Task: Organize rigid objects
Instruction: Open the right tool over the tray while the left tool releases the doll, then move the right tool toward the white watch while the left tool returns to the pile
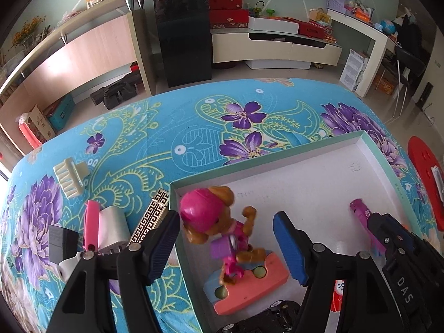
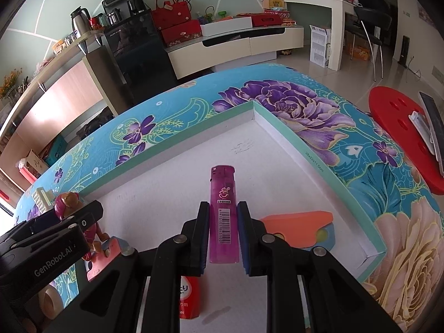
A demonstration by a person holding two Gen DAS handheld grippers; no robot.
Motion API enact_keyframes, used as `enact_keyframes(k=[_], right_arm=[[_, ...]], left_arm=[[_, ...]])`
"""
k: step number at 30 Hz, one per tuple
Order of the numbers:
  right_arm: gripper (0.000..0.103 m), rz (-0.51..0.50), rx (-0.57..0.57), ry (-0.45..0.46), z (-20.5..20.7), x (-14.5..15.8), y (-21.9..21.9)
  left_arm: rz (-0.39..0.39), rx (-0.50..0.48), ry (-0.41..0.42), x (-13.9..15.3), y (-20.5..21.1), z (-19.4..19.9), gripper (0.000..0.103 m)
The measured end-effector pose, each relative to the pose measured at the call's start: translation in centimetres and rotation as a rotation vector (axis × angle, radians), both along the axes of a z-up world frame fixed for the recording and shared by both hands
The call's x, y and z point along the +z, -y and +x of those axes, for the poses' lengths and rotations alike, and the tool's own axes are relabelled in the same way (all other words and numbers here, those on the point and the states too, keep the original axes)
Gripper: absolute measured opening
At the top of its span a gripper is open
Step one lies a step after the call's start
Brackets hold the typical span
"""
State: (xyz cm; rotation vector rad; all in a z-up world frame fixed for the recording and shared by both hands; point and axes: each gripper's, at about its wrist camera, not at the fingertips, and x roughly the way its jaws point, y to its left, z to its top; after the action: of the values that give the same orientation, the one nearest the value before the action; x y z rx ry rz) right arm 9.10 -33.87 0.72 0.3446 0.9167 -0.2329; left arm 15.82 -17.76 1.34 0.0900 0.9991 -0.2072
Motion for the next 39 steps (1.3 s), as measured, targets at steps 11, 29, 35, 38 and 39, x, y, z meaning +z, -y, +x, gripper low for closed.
enact_keyframes(k=[11, 29, 35, 38, 39], right_arm=[[0.052, -0.02, 0.016, -0.005, 0.1, 0.5, -0.6], [0.081, -0.037, -0.004, -0.064, 0.4, 0.2, -1.2], [0.081, -0.051, 0.013, -0.025, 0.4, 1.4, -2.6], [0.081, -0.066, 0.041, 0.0, 0.5, 2.1, -3.9], [0.081, -0.07, 0.054, 0.008, 0.6, 2.3, -4.4]], left_arm=[[-0.014, 0.044, 0.033, 1.3, -2.0, -1.4, 0.089], [0.017, 0.197, 0.048, 1.5, -8.8, -3.7, 0.103], [0.022, 0.255, 0.054, 1.8, -11.6, -4.7, 0.103], [0.022, 0.294, 0.067, 2.2, -13.3, -5.2, 0.103], [0.022, 0.308, 0.069, 2.3, -13.9, -5.4, 0.103]])
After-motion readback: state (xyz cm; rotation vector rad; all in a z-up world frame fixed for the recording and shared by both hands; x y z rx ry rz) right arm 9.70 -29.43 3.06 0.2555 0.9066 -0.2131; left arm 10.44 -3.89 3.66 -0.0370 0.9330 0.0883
